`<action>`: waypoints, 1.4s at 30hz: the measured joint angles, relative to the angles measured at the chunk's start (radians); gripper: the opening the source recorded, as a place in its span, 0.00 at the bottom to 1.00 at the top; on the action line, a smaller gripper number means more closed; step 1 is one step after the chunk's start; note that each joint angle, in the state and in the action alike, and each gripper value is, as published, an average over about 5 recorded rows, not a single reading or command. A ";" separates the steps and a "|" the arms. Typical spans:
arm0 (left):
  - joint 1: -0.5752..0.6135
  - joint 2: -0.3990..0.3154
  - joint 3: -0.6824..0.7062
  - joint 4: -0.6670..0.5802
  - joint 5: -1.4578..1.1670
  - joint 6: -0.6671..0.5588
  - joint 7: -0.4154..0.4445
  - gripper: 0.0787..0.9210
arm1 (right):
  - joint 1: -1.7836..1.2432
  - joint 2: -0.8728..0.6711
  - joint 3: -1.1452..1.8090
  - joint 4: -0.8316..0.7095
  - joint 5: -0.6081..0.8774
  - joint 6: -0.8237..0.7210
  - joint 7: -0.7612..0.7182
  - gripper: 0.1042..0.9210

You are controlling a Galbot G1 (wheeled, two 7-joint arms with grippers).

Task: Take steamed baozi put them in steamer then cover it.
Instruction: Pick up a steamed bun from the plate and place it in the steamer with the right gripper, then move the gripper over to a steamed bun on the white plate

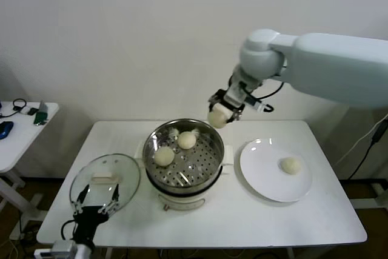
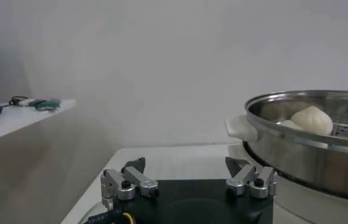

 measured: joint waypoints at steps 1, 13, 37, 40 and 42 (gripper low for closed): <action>0.001 0.000 -0.001 -0.001 0.000 -0.001 0.000 0.88 | 0.001 0.014 -0.004 0.017 -0.005 0.003 0.005 0.66; 0.004 -0.004 -0.008 -0.007 0.004 -0.009 -0.002 0.88 | -0.089 0.151 -0.060 0.082 -0.117 0.017 0.052 0.66; 0.009 -0.005 -0.019 -0.005 0.000 -0.021 -0.004 0.88 | -0.263 0.277 -0.071 -0.026 -0.227 0.031 0.097 0.82; 0.010 -0.005 -0.020 -0.009 -0.001 -0.020 -0.004 0.88 | -0.260 0.273 -0.063 -0.030 -0.222 0.032 0.102 0.87; 0.011 -0.005 -0.020 -0.012 -0.001 -0.018 -0.004 0.88 | -0.251 0.266 -0.059 -0.028 -0.213 0.032 0.101 0.88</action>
